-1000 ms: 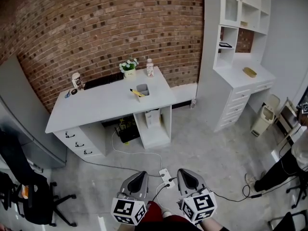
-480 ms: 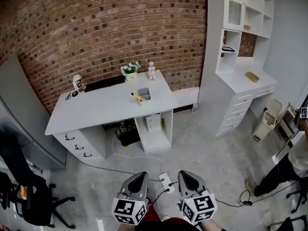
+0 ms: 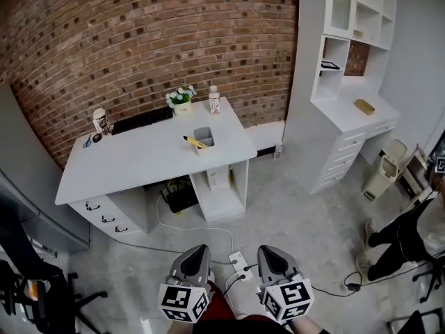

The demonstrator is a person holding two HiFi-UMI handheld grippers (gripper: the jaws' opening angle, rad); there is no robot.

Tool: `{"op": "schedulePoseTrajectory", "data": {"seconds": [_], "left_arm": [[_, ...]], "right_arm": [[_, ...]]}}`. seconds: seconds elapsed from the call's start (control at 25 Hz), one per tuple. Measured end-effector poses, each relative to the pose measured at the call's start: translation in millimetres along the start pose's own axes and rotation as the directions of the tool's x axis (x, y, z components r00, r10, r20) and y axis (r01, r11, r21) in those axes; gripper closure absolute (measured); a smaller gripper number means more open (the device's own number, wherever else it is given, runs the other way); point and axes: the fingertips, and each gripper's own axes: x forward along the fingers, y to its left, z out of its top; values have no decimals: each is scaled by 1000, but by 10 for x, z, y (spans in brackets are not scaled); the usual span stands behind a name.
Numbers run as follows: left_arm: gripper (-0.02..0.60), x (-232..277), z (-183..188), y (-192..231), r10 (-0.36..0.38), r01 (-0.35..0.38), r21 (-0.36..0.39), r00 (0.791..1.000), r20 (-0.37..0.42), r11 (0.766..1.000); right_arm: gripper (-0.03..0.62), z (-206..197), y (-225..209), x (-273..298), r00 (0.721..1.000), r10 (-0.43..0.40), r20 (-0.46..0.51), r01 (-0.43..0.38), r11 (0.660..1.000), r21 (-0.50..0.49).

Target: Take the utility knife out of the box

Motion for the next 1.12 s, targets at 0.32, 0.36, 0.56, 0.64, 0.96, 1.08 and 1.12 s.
{"op": "schedulePoseTrajectory", "data": {"seconds": [0.32,0.36,0.56,0.64,0.96,1.08,1.12], "left_arm": [[578,475,99,510,-29,29,-15,999,-19,999],[578,532,119,580,-34,34,-17,999,-20,999],[578,796,208,950,-57,56,-23,998,-27,998],[578,900,249,1107,-67,66,-25,997,-30,998],[578,1301,394,1679,-112,112,-8,992,-54,994],[578,1437,415,1849,-127,127,-2,990,-65,992],[578,1474,415,1894,-134,134,1,989,-70,991]], "right_arm": [[586,73,-32,649,1000,-23,6,23,1000,0],[586,115,-13,736,1000,-26,2,26,1000,0],[586,272,72,1145,998,-48,-41,47,999,-11],[586,309,93,1331,998,-50,-24,50,999,-6],[586,486,253,2018,998,-70,-1,70,997,-19],[586,505,298,2240,997,-82,-7,82,996,-22],[586,508,314,2304,996,-87,-9,86,996,-24]]}}
